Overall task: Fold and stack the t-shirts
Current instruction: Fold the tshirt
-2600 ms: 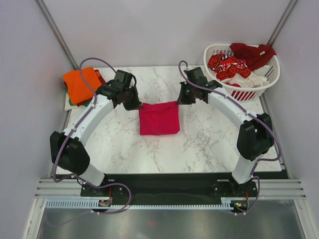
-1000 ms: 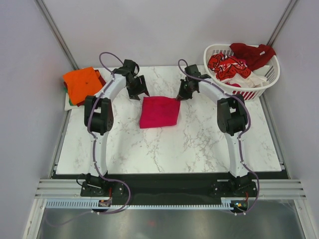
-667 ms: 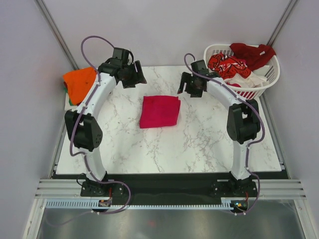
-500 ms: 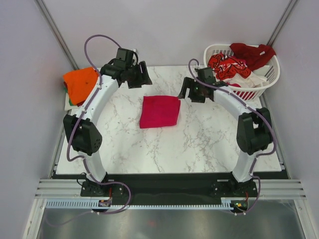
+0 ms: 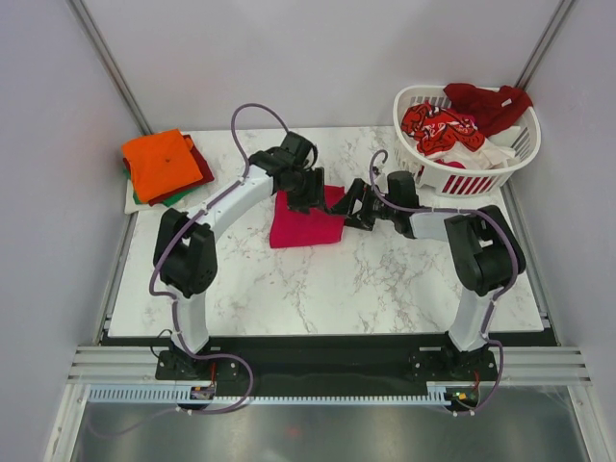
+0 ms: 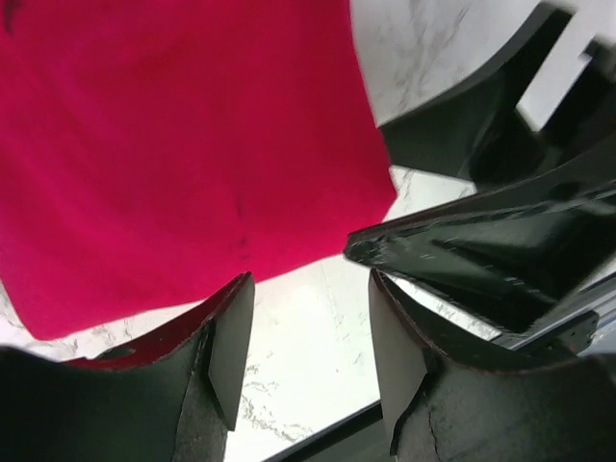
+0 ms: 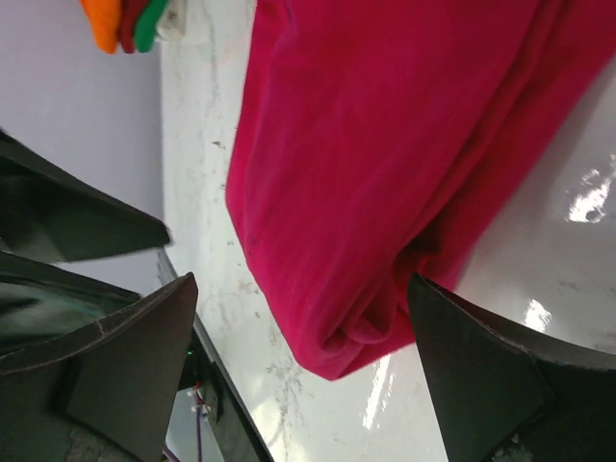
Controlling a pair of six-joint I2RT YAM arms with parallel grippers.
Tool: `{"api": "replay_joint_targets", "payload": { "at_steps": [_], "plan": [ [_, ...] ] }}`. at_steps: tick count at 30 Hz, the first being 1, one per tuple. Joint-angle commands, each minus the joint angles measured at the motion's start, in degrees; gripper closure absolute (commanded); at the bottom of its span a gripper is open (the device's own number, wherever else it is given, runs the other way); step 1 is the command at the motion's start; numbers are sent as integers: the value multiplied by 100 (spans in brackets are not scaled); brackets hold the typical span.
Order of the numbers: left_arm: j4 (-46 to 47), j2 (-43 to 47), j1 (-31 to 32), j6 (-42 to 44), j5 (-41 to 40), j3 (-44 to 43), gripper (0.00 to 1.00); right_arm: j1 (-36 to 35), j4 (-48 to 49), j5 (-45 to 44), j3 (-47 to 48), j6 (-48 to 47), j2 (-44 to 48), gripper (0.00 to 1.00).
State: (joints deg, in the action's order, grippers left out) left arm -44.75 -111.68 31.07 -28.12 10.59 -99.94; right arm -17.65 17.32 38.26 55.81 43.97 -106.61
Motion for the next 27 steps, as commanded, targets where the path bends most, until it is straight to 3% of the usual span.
{"api": "replay_joint_targets", "payload": {
  "at_steps": [1,6,9,15,20,27],
  "plan": [
    [194,409,4,-308,-136,465,42,51,2009,665,-193,780,-176,2],
    [651,533,83,-440,-66,1274,43,60,2845,823,-412,1184,-456,2],
    [906,472,83,-484,39,1564,44,51,4046,1007,-614,1902,-746,2],
    [1363,331,75,-493,189,1662,46,60,5536,1201,-1062,2819,-1178,2],
    [1618,208,31,-519,303,1688,48,51,5326,1245,-1529,2591,-863,2],
    [1619,-187,48,-528,303,2285,48,-203,3334,1070,-1889,1467,-116,2]
  ]
}}
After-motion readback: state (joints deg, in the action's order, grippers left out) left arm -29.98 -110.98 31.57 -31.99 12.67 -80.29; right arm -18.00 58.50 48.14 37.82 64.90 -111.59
